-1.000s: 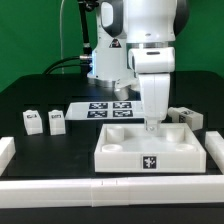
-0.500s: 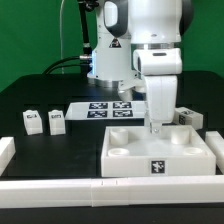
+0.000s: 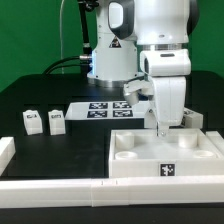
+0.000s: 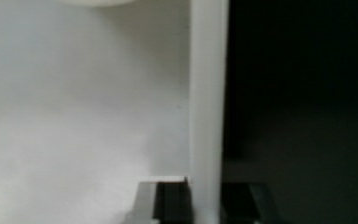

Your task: Assemble one leg

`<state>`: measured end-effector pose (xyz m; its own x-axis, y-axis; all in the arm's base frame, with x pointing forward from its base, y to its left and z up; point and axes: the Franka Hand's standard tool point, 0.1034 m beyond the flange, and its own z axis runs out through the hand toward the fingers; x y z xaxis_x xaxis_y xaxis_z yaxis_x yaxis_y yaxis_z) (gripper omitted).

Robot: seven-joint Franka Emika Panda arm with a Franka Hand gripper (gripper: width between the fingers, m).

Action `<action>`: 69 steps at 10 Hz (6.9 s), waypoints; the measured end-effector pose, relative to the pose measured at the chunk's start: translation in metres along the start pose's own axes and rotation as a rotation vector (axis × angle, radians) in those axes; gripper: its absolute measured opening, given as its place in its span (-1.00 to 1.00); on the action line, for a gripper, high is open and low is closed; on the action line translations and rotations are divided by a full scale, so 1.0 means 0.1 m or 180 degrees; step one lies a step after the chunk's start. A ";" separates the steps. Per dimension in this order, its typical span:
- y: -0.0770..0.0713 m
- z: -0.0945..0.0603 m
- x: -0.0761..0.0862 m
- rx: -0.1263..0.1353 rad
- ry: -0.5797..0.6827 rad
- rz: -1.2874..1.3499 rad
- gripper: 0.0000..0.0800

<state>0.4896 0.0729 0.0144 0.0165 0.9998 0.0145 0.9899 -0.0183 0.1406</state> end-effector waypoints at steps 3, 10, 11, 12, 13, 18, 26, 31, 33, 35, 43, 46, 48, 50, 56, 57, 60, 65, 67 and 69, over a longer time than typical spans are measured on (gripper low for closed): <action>0.00 0.00 0.00 -0.0009 0.0006 0.0006 -0.83; 0.00 0.00 0.00 -0.0009 0.0005 0.0008 0.61; 0.00 0.00 0.00 -0.0009 0.0005 0.0008 0.61; 0.00 0.00 0.00 -0.0009 0.0005 0.0009 0.62; 0.00 0.00 0.00 -0.0009 0.0005 0.0009 0.62; -0.13 -0.38 0.11 -0.0102 0.0018 0.0275 0.62; -0.25 -0.45 0.20 -0.0155 0.0214 0.2522 0.62; -0.44 -0.43 0.55 0.0023 0.0187 0.3497 0.62; -0.44 -0.44 0.59 0.0106 0.0098 0.3432 0.62; -0.57 -0.42 0.61 0.0437 -0.0289 0.3433 0.62; -0.78 -0.30 0.57 0.1842 -0.2189 0.3112 0.62; -0.82 -0.19 0.63 0.2071 -0.2567 0.3091 0.62; -0.87 -0.16 0.66 0.2052 -0.2566 0.3111 0.62; -0.87 -0.13 0.65 0.2045 -0.2543 0.3120 0.56; -0.88 -0.11 0.63 0.2054 -0.2537 0.3126 -0.28; -0.88 -0.11 0.63 0.2054 -0.2537 0.3126 -0.28; -0.88 -0.11 0.63 0.2054 -0.2537 0.3127 -0.28; -0.72 -0.75 0.60 0.2100 -0.2657 0.3127 -0.28; -0.73 -0.68 0.60 0.2037 -0.2566 0.3152 -0.28; -0.61 -0.66 0.60 0.1499 -0.1836 0.3347 -0.27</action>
Offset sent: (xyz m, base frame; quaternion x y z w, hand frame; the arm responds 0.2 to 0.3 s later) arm 0.0000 0.0000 0.0000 0.0000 0.0000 0.0000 1.0000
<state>0.4207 0.1336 0.0717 0.7561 0.3704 -0.5395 0.4163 -0.9083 -0.0401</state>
